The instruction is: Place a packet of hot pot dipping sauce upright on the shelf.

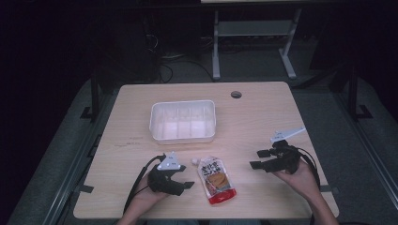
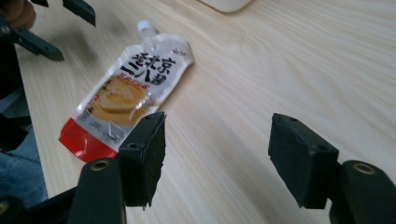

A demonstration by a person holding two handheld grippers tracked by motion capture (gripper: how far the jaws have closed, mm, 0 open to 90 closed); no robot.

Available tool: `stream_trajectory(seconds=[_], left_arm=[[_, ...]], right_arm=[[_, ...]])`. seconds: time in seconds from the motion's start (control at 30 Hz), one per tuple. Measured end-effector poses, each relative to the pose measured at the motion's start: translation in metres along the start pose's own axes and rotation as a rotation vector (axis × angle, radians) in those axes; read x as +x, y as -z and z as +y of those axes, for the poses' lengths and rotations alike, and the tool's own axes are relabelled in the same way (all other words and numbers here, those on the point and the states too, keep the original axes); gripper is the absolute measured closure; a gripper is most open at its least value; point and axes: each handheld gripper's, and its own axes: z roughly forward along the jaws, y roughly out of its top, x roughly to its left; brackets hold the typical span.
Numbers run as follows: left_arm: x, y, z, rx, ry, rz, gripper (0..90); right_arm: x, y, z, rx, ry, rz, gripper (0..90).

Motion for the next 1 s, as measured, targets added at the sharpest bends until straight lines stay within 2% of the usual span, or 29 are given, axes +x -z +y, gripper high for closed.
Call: stream_trajectory(seconds=[0.1, 0.13, 0.17, 0.43, 0.6, 0.73, 0.87, 0.93, 0.97, 1.0], left_arm=[[-0.005, -0.005, 0.005, 0.016, -0.017, 0.003, 33.7], [-0.006, -0.007, 0.007, 0.017, -0.018, 0.003, 33.8], [-0.007, -0.008, 0.010, 0.015, -0.021, -0.004, 33.8], [-0.015, -0.019, 0.030, 0.011, -0.043, -0.045, 41.0], [-0.019, -0.030, 0.036, 0.017, -0.047, -0.077, 44.7], [-0.024, -0.041, 0.037, 0.014, -0.052, -0.068, 45.8], [-0.032, -0.051, 0.037, 0.020, -0.071, -0.089, 53.0], [-0.035, -0.056, 0.036, 0.042, -0.084, -0.098, 54.5], [-0.037, -0.057, 0.036, 0.036, -0.086, -0.092, 55.6], [-0.037, -0.057, 0.035, 0.028, -0.084, -0.100, 60.8]], right_arm=[[0.000, -0.004, 0.008, 0.003, 0.006, 0.004, 35.9], [0.001, -0.008, 0.016, -0.005, 0.009, 0.025, 35.9], [0.001, -0.008, 0.016, -0.005, 0.009, 0.025, 35.9], [0.017, -0.032, 0.048, 0.040, 0.077, 0.048, 36.6], [0.019, -0.041, 0.056, 0.053, 0.079, 0.066, 37.8], [0.021, -0.056, 0.066, 0.074, 0.077, 0.101, 40.2], [0.022, -0.073, 0.072, 0.099, 0.083, 0.098, 41.8], [0.019, -0.081, 0.070, 0.105, 0.066, 0.097, 41.8], [0.018, -0.084, 0.069, 0.112, 0.062, 0.103, 41.8], [0.018, -0.089, 0.067, 0.123, 0.060, 0.095, 41.9]])
